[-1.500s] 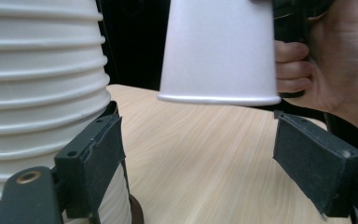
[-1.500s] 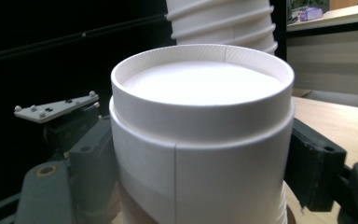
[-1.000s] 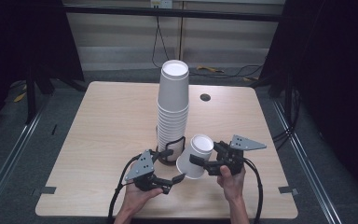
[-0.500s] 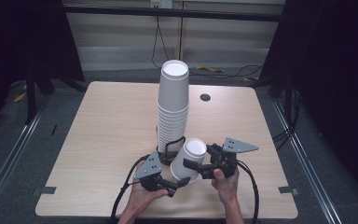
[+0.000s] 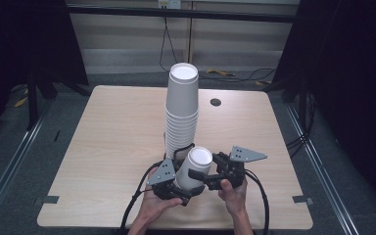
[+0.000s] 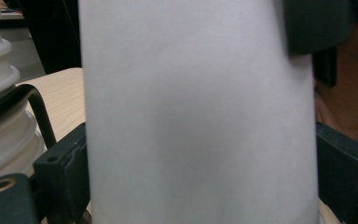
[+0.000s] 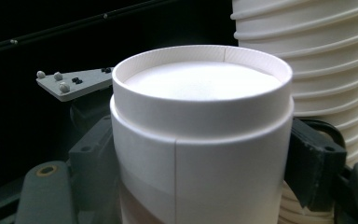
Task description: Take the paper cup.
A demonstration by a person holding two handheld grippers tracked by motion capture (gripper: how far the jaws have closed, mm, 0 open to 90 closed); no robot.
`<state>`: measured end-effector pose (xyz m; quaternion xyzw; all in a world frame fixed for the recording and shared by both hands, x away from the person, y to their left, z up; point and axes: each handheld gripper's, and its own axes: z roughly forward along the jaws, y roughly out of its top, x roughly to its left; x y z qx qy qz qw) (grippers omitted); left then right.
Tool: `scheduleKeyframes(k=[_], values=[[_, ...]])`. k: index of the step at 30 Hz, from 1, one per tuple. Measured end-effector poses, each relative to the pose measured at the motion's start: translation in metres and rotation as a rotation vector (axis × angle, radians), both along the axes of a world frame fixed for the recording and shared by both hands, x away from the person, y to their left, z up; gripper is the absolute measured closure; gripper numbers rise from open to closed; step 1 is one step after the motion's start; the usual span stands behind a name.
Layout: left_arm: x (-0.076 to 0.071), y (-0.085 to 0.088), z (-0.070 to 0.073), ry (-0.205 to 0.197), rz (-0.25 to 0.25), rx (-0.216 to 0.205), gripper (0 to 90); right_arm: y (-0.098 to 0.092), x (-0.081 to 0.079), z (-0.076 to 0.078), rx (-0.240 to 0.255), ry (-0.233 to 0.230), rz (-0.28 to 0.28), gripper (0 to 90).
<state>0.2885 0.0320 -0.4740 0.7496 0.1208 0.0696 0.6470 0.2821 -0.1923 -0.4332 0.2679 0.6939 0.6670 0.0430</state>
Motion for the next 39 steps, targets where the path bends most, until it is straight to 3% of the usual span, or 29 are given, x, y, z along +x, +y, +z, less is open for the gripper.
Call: scheduleKeyframes(k=[2, 4, 12, 16, 25, 31, 39], values=[[0.0, 0.001, -0.001, -0.001, 0.003, -0.011, 8.3, 0.0, 0.0, 0.0, 0.001, -0.001, -0.001, 22.3], [-0.001, 0.002, -0.001, -0.02, 0.001, 0.004, 8.7, 0.0, 0.0, 0.0, -0.002, 0.001, 0.005, 22.1], [0.0, 0.003, -0.002, -0.016, -0.017, 0.005, 11.4, 0.001, 0.002, -0.001, -0.003, 0.008, 0.018, 18.6], [0.001, 0.003, -0.001, -0.01, -0.021, 0.032, 11.9, 0.0, 0.002, 0.0, 0.0, 0.005, 0.013, 13.4], [0.002, 0.005, 0.0, 0.006, -0.029, 0.07, 12.2, -0.005, 0.0, 0.002, -0.001, -0.002, -0.006, 13.2], [0.004, 0.008, 0.0, 0.025, -0.019, 0.07, 12.3, -0.011, 0.0, 0.005, -0.008, 0.002, -0.012, 13.2], [0.008, 0.015, 0.002, 0.043, -0.014, 0.123, 12.3, -0.021, -0.004, 0.005, -0.026, 0.016, -0.011, 13.2]])
